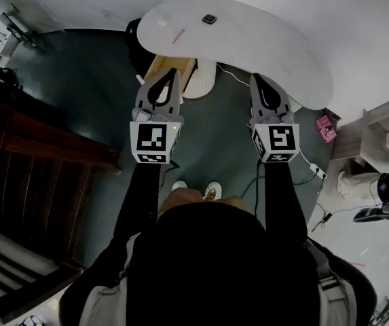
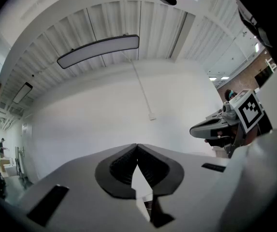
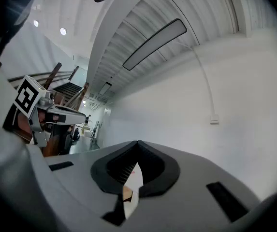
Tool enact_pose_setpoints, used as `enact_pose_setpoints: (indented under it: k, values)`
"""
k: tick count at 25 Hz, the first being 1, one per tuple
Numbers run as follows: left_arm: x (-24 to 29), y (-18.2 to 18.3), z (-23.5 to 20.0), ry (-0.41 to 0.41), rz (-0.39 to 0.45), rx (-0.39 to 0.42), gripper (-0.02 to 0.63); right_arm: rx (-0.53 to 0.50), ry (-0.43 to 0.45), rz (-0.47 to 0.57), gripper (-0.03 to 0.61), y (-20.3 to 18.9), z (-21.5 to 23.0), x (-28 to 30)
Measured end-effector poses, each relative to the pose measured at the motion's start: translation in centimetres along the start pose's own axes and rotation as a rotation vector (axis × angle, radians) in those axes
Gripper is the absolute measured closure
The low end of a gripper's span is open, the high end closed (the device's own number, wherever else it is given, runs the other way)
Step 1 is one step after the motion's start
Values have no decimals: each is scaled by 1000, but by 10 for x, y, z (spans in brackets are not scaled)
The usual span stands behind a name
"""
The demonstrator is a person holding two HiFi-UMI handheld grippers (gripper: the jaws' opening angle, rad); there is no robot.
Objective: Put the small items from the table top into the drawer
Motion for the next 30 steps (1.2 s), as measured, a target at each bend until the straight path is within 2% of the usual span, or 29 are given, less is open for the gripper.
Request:
enact_pose_setpoints:
  k: [6, 10, 17, 30]
  values:
    - [4, 3, 4, 2, 4, 13, 598, -3, 3, 8, 552, 0, 5, 0]
    - [6, 6, 6, 8, 6, 27, 598, -5, 35, 29, 552, 3, 3, 2]
    - [9, 10, 9, 56, 30, 141, 597, 3, 35, 48, 552, 5, 4, 7]
    - [37, -4, -29, 85, 46, 113, 598, -4, 52, 47, 552, -2, 10, 54]
Point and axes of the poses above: the fingertips, and each gripper's own axes: x forward along the fingers, z to its right, y out of its top, the point moved 7 cm from there along -x, backward along the fingers, and after that the axes turned 7 degrees about y, right-handed, at the moved point
